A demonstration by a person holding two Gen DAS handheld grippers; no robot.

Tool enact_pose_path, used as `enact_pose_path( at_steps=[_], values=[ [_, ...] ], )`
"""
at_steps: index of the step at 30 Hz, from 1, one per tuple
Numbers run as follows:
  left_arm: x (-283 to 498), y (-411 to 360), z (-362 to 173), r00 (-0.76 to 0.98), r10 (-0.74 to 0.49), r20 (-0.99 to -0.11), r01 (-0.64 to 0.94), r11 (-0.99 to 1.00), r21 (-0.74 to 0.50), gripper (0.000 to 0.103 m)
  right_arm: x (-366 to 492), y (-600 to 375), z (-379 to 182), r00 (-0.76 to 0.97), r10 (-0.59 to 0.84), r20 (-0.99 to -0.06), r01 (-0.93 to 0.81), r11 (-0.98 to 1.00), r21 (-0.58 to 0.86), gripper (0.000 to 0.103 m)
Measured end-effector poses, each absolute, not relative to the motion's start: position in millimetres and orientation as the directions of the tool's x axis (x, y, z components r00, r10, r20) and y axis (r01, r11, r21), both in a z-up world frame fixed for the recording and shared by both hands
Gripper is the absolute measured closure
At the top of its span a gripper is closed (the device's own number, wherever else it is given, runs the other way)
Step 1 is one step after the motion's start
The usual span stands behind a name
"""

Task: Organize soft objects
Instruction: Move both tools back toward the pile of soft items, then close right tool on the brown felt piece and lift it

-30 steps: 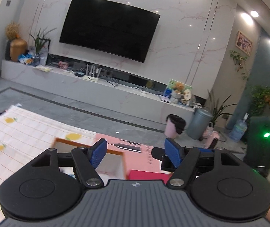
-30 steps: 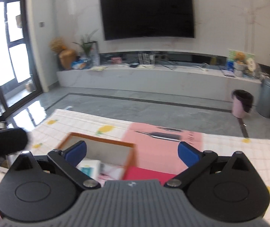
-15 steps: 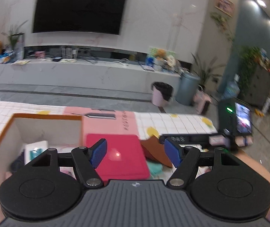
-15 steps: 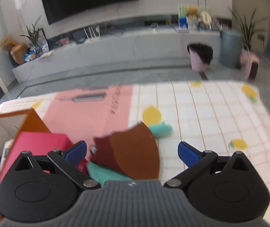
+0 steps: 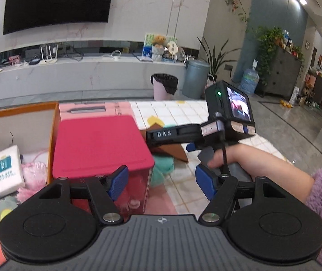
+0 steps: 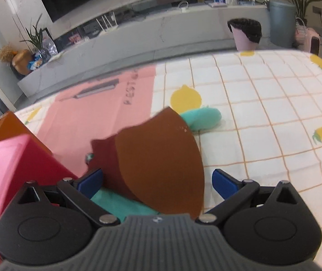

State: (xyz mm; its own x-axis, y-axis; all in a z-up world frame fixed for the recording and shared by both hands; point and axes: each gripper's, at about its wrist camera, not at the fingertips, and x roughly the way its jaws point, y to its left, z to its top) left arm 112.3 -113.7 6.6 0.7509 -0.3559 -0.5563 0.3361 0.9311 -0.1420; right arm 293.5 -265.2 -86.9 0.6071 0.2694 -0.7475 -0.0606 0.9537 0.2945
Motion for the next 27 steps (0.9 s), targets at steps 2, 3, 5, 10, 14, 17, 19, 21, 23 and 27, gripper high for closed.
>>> enact_pose_path(
  at_steps=[2, 3, 5, 10, 14, 17, 19, 21, 23, 27],
  values=[
    [113.7, -113.3, 2.8, 0.740, -0.356, -0.571, 0.338, 0.930, -0.141, 0.023, 294.3, -268.1, -92.7, 0.605, 0.271, -0.748, -0.051, 0.952, 0.303, 0.003],
    [114.2, -113.1, 0.9, 0.733, -0.359, -0.578, 0.343, 0.929, -0.142, 0.023, 293.5, -269.5, -94.6, 0.611, 0.277, -0.742, -0.049, 0.948, 0.313, 0.003],
    [114.9, -111.6, -0.3, 0.725, -0.358, -0.588, 0.339, 0.929, -0.148, 0.023, 291.8, -271.4, -95.0, 0.621, 0.272, -0.736, -0.041, 0.948, 0.316, 0.012],
    [118.0, -113.1, 2.1, 0.711, -0.371, -0.597, 0.340, 0.925, -0.170, 0.023, 288.4, -271.8, -93.7, 0.619, 0.281, -0.733, -0.069, 0.950, 0.305, 0.054],
    [115.6, -112.8, 5.9, 0.720, -0.366, -0.590, 0.344, 0.926, -0.155, 0.023, 287.4, -276.6, -91.8, 0.601, 0.296, -0.743, -0.056, 0.942, 0.330, 0.072],
    [116.3, -111.3, 6.6, 0.725, -0.366, -0.583, 0.348, 0.926, -0.149, 0.023, 284.4, -286.6, -85.4, 0.588, 0.293, -0.754, -0.037, 0.941, 0.337, 0.075],
    [117.0, -111.1, 5.2, 0.724, -0.365, -0.585, 0.353, 0.925, -0.140, 0.023, 280.8, -292.4, -79.6, 0.574, 0.273, -0.772, -0.037, 0.950, 0.309, 0.076],
    [116.9, -112.1, 4.4, 0.722, -0.364, -0.589, 0.357, 0.925, -0.133, 0.023, 276.8, -298.9, -73.4, 0.548, 0.239, -0.802, -0.028, 0.963, 0.268, 0.076],
    [116.5, -114.8, 3.3, 0.719, -0.366, -0.591, 0.362, 0.923, -0.131, 0.023, 273.1, -309.4, -69.7, 0.511, 0.183, -0.840, -0.004, 0.977, 0.211, 0.076],
    [112.9, -120.7, 0.9, 0.714, -0.366, -0.597, 0.378, 0.919, -0.111, 0.023, 264.8, -336.0, -70.5, 0.443, 0.111, -0.889, 0.021, 0.991, 0.135, 0.085]
  ],
)
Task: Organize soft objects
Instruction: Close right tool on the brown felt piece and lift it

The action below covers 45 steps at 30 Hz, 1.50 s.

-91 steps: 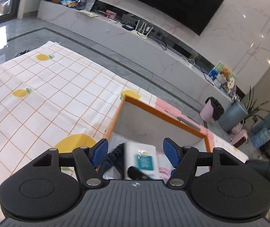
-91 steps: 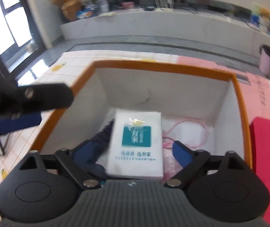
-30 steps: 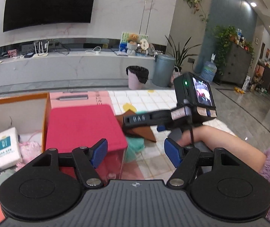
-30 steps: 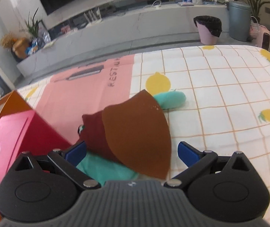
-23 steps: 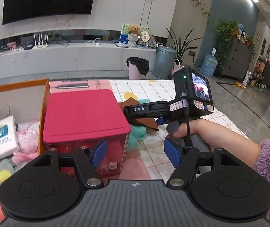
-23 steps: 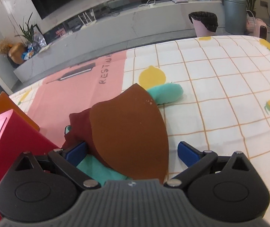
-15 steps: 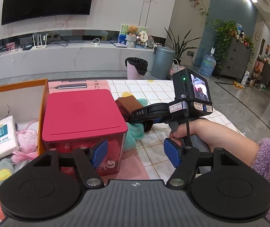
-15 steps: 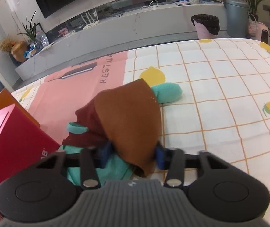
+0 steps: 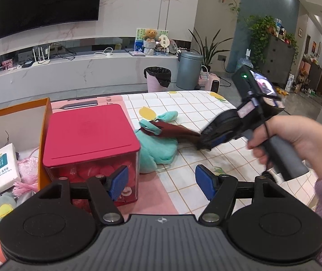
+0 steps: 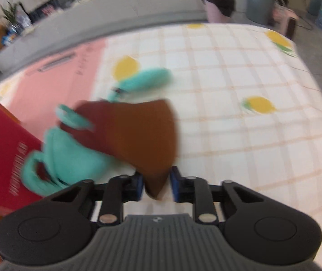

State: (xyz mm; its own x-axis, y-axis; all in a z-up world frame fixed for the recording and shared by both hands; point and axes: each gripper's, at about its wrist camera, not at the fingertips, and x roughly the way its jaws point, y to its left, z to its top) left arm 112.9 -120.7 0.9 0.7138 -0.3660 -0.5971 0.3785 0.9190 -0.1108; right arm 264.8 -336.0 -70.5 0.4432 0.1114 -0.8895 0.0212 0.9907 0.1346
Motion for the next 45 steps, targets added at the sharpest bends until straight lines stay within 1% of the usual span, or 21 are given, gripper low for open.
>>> enact_pose_path(
  at_steps=[1, 4, 6, 7, 8, 9, 10, 13, 15, 18, 21, 22, 23, 24, 26, 32, 37, 39, 41, 43, 45],
  values=[
    [111.8, -121.9, 0.5, 0.714, -0.365, -0.597, 0.382, 0.918, -0.106, 0.023, 262.3, -341.5, -71.7, 0.431, 0.063, -0.900, 0.031, 0.996, 0.085, 0.089],
    [107.4, -128.5, -1.5, 0.712, -0.364, -0.600, 0.391, 0.916, -0.091, 0.023, 256.9, -356.6, -79.2, 0.389, -0.034, -0.921, 0.047, 0.999, -0.017, 0.089],
    [105.8, -132.4, -2.9, 0.711, -0.362, -0.603, 0.397, 0.914, -0.081, 0.023, 254.3, -362.9, -79.1, 0.408, 0.012, -0.913, 0.049, 0.998, 0.035, 0.081],
    [105.5, -133.7, -2.8, 0.711, -0.362, -0.603, 0.399, 0.914, -0.078, 0.023, 254.3, -364.5, -77.8, 0.421, 0.048, -0.906, 0.056, 0.995, 0.078, 0.071],
    [104.8, -135.0, -3.5, 0.710, -0.362, -0.605, 0.402, 0.913, -0.074, 0.023, 255.6, -364.0, -76.5, 0.438, 0.084, -0.895, 0.057, 0.991, 0.121, 0.044],
    [104.8, -136.1, -3.8, 0.708, -0.362, -0.607, 0.406, 0.911, -0.070, 0.023, 257.3, -359.7, -74.2, 0.461, 0.108, -0.881, 0.053, 0.987, 0.149, 0.029],
    [104.4, -137.3, -4.8, 0.707, -0.361, -0.608, 0.408, 0.910, -0.066, 0.023, 260.0, -354.4, -72.6, 0.490, 0.131, -0.862, 0.038, 0.985, 0.171, 0.009],
    [103.8, -140.7, -9.1, 0.703, -0.357, -0.615, 0.412, 0.909, -0.057, 0.023, 273.8, -335.4, -74.0, 0.524, 0.222, -0.822, -0.019, 0.968, 0.249, 0.011],
    [103.7, -143.1, -11.6, 0.696, -0.357, -0.624, 0.415, 0.908, -0.057, 0.023, 283.9, -329.0, -81.1, 0.538, 0.188, -0.822, 0.032, 0.970, 0.242, 0.012],
    [103.6, -143.0, -14.7, 0.690, -0.353, -0.632, 0.414, 0.908, -0.056, 0.023, 291.7, -324.0, -93.2, 0.570, 0.164, -0.805, 0.044, 0.972, 0.229, 0.019],
    [105.8, -140.5, -16.4, 0.687, -0.348, -0.638, 0.408, 0.911, -0.058, 0.023, 291.8, -324.3, -93.0, 0.584, 0.182, -0.791, 0.022, 0.971, 0.239, 0.033],
    [106.6, -140.0, -17.3, 0.685, -0.347, -0.641, 0.405, 0.912, -0.060, 0.023, 292.1, -326.6, -91.2, 0.580, 0.184, -0.793, 0.031, 0.968, 0.247, 0.055],
    [107.9, -139.1, -18.0, 0.682, -0.345, -0.645, 0.402, 0.913, -0.063, 0.023, 292.1, -329.7, -90.5, 0.562, 0.161, -0.811, 0.054, 0.972, 0.231, 0.093],
    [109.2, -139.7, -19.1, 0.678, -0.343, -0.650, 0.399, 0.914, -0.066, 0.023, 291.2, -332.5, -90.3, 0.551, 0.130, -0.825, 0.066, 0.978, 0.198, 0.095],
    [111.0, -139.8, -20.7, 0.670, -0.345, -0.657, 0.400, 0.914, -0.072, 0.023, 284.8, -342.1, -88.2, 0.525, 0.160, -0.836, 0.043, 0.976, 0.214, 0.098],
    [110.4, -140.5, -18.2, 0.667, -0.352, -0.656, 0.414, 0.908, -0.066, 0.023, 258.5, -364.5, -75.5, 0.465, 0.127, -0.876, 0.083, 0.979, 0.186, 0.099],
    [102.7, -145.3, -16.3, 0.673, -0.358, -0.647, 0.430, 0.901, -0.051, 0.023, 230.6, -370.7, -58.1, 0.413, 0.001, -0.911, 0.007, 1.000, 0.004, 0.099],
    [99.6, -147.7, -15.2, 0.675, -0.359, -0.644, 0.435, 0.899, -0.046, 0.023, 225.2, -380.6, -63.0, 0.389, -0.078, -0.918, 0.040, 0.997, -0.068, 0.099],
    [96.9, -149.9, -14.1, 0.677, -0.362, -0.641, 0.440, 0.897, -0.042, 0.023, 223.5, -392.7, -70.3, 0.375, -0.081, -0.923, 0.077, 0.995, -0.056, 0.099],
    [94.6, -150.7, -13.6, 0.679, -0.366, -0.636, 0.447, 0.894, -0.038, 0.023, 223.6, -401.8, -71.8, 0.387, -0.027, -0.922, 0.107, 0.994, 0.016, 0.098],
    [93.6, -152.3, -13.8, 0.682, -0.364, -0.635, 0.450, 0.893, -0.030, 0.023, 226.8, -404.2, -70.5, 0.406, 0.002, -0.914, 0.127, 0.990, 0.058, 0.093]
  ],
)
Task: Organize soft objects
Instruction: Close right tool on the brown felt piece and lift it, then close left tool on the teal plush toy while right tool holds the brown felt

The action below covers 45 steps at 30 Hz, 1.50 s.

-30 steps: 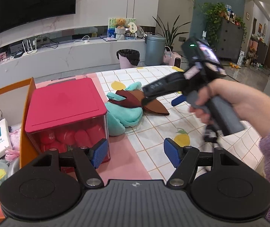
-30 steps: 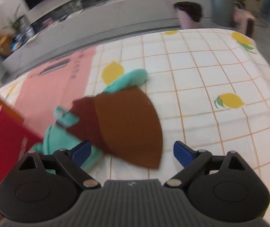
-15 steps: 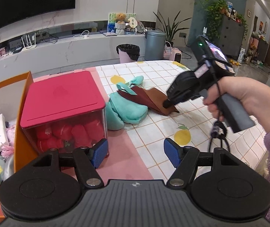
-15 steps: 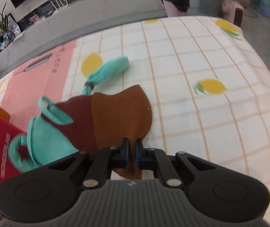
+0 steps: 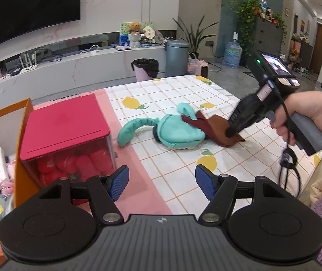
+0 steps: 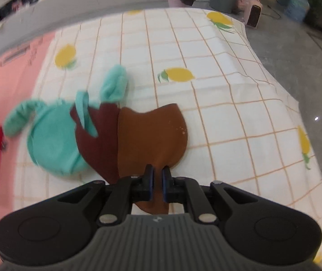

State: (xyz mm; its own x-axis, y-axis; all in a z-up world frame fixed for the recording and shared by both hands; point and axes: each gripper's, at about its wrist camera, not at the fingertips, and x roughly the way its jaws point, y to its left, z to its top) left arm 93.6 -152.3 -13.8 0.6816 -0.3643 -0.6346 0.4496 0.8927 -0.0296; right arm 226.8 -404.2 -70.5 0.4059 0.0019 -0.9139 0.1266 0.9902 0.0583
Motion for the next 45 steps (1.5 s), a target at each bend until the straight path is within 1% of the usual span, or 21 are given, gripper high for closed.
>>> enact_pose_path(
  at_steps=[2, 4, 5, 7, 8, 10, 11, 13, 15, 20, 23, 25, 28, 32, 38, 41, 43, 45],
  values=[
    [94.2, -154.8, -14.4, 0.680, -0.369, -0.633, 0.457, 0.889, -0.027, 0.023, 230.4, -402.7, -73.3, 0.407, 0.021, -0.913, 0.120, 0.990, 0.076, 0.081],
    [96.0, -158.6, -16.1, 0.667, -0.392, -0.634, 0.484, 0.875, -0.033, 0.023, 232.8, -403.8, -77.8, 0.415, 0.040, -0.909, 0.121, 0.988, 0.099, 0.080],
    [97.6, -160.9, -17.7, 0.648, -0.412, -0.641, 0.503, 0.863, -0.047, 0.023, 235.2, -403.8, -78.2, 0.416, 0.049, -0.908, 0.126, 0.986, 0.111, 0.085],
    [102.1, -166.7, -22.8, 0.598, -0.461, -0.656, 0.541, 0.836, -0.095, 0.023, 236.1, -412.2, -76.5, 0.432, 0.080, -0.898, 0.157, 0.974, 0.162, 0.098],
    [103.7, -170.6, -25.2, 0.585, -0.475, -0.657, 0.552, 0.827, -0.107, 0.023, 235.6, -419.2, -74.7, 0.449, 0.110, -0.887, 0.187, 0.959, 0.214, 0.099],
    [105.0, -180.7, -30.0, 0.584, -0.477, -0.657, 0.557, 0.824, -0.103, 0.023, 231.1, -434.7, -66.3, 0.518, 0.169, -0.839, 0.238, 0.913, 0.331, 0.099],
    [105.8, -186.2, -32.0, 0.592, -0.471, -0.654, 0.557, 0.826, -0.090, 0.023, 228.5, -439.6, -60.4, 0.550, 0.209, -0.809, 0.237, 0.889, 0.391, 0.099],
    [108.1, -197.0, -36.3, 0.621, -0.452, -0.640, 0.550, 0.833, -0.054, 0.023, 222.3, -445.6, -46.6, 0.614, 0.290, -0.734, 0.199, 0.843, 0.499, 0.099],
    [110.9, -207.2, -41.1, 0.646, -0.432, -0.629, 0.539, 0.842, -0.026, 0.023, 220.0, -445.8, -33.3, 0.664, 0.349, -0.661, 0.148, 0.805, 0.574, 0.099],
    [127.2, -221.2, -51.9, 0.657, -0.407, -0.635, 0.503, 0.864, -0.033, 0.023, 215.0, -446.9, -2.0, 0.735, 0.452, -0.505, 0.030, 0.723, 0.691, 0.099],
    [133.7, -227.4, -55.7, 0.664, -0.401, -0.631, 0.490, 0.871, -0.038, 0.023, 212.1, -444.8, 14.8, 0.759, 0.485, -0.434, -0.033, 0.694, 0.719, 0.099],
    [138.7, -231.8, -58.0, 0.670, -0.399, -0.626, 0.489, 0.872, -0.033, 0.023, 210.3, -443.7, 24.1, 0.767, 0.498, -0.405, -0.059, 0.683, 0.728, 0.099],
    [146.9, -241.6, -62.7, 0.684, -0.382, -0.621, 0.482, 0.876, -0.009, 0.023, 210.2, -440.1, 32.8, 0.770, 0.502, -0.394, -0.080, 0.688, 0.721, 0.099],
    [159.6, -253.7, -66.7, 0.692, -0.384, -0.612, 0.474, 0.880, -0.017, 0.023, 209.5, -440.8, 34.1, 0.772, 0.477, -0.421, -0.059, 0.713, 0.699, 0.099],
    [178.1, -266.6, -67.8, 0.729, -0.406, -0.551, 0.474, 0.880, -0.023, 0.024, 208.0, -454.6, 28.1, 0.787, 0.451, -0.421, -0.028, 0.708, 0.706, 0.099],
    [188.7, -272.8, -70.4, 0.743, -0.391, -0.544, 0.458, 0.889, -0.013, 0.030, 212.3, -462.0, 24.8, 0.794, 0.455, -0.403, -0.030, 0.692, 0.721, 0.099],
    [196.4, -277.0, -73.1, 0.741, -0.387, -0.549, 0.457, 0.889, -0.010, 0.038, 212.4, -465.3, 23.2, 0.800, 0.436, -0.413, -0.015, 0.702, 0.712, 0.099],
    [203.1, -280.8, -76.9, 0.747, -0.379, -0.547, 0.448, 0.894, -0.008, 0.050, 212.6, -468.5, 21.7, 0.802, 0.419, -0.426, 0.002, 0.711, 0.703, 0.099]
  ],
)
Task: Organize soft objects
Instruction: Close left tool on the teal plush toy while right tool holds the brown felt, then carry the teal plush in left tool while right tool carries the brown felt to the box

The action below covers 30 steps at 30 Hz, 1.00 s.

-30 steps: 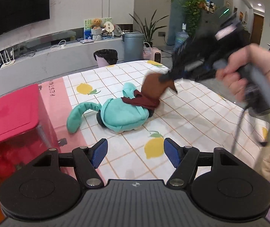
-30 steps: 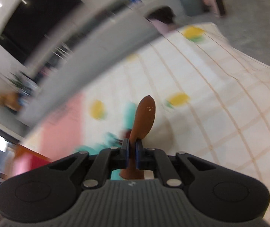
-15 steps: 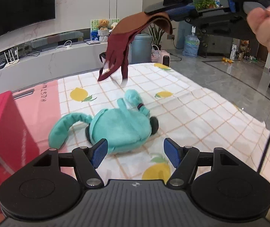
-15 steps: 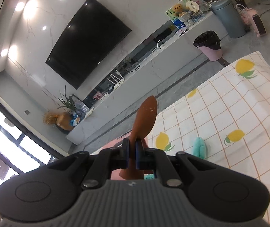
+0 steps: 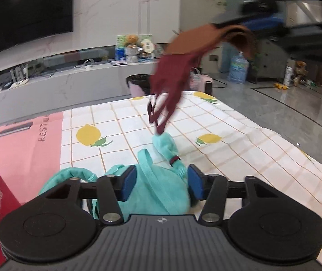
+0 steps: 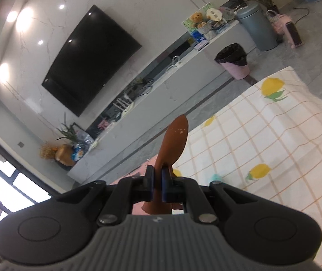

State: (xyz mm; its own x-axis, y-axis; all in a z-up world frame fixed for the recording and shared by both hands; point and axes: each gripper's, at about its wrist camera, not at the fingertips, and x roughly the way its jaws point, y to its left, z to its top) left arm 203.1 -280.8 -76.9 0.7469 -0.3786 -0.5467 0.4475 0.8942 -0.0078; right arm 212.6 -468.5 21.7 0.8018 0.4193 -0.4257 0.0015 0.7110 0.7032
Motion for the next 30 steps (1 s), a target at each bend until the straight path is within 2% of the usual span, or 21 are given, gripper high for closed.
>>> enact_pose_path(
  at_steps=[1, 3, 6, 9, 14, 18, 23, 27, 30],
  values=[
    [206.9, -283.0, -78.8, 0.753, -0.369, -0.545, 0.436, 0.900, -0.006, 0.053, 212.7, -470.3, 19.3, 0.802, 0.418, -0.427, 0.006, 0.708, 0.706, 0.099],
    [215.1, -285.5, -82.6, 0.759, -0.349, -0.549, 0.407, 0.913, -0.019, 0.074, 212.5, -474.3, 15.2, 0.798, 0.421, -0.432, 0.017, 0.700, 0.714, 0.099],
    [227.8, -285.2, -87.7, 0.745, -0.326, -0.582, 0.361, 0.931, -0.059, 0.093, 213.2, -478.7, 11.3, 0.797, 0.408, -0.445, 0.040, 0.699, 0.714, 0.099],
    [232.3, -279.8, -89.9, 0.748, -0.316, -0.584, 0.318, 0.942, -0.102, 0.096, 215.0, -477.6, 9.5, 0.791, 0.404, -0.460, 0.048, 0.708, 0.705, 0.099],
    [232.3, -274.2, -86.0, 0.724, -0.368, -0.584, 0.346, 0.926, -0.154, 0.096, 217.9, -470.0, 5.7, 0.760, 0.371, -0.534, 0.081, 0.761, 0.643, 0.099],
    [222.0, -263.4, -72.3, 0.726, -0.403, -0.557, 0.363, 0.913, -0.188, 0.096, 220.2, -464.9, 0.7, 0.737, 0.353, -0.576, 0.097, 0.788, 0.608, 0.099],
    [215.6, -246.0, -55.1, 0.708, -0.412, -0.574, 0.326, 0.911, -0.251, 0.095, 220.1, -449.2, 4.1, 0.721, 0.318, -0.616, 0.083, 0.843, 0.532, 0.099],
    [220.4, -227.8, -39.4, 0.693, -0.463, -0.553, 0.304, 0.883, -0.357, 0.095, 220.5, -442.1, 6.0, 0.715, 0.323, -0.620, 0.054, 0.859, 0.509, 0.099],
    [223.5, -222.5, -29.9, 0.694, -0.471, -0.544, 0.308, 0.878, -0.367, 0.095, 222.1, -441.4, 5.4, 0.712, 0.318, -0.626, 0.051, 0.865, 0.498, 0.099]
  ],
)
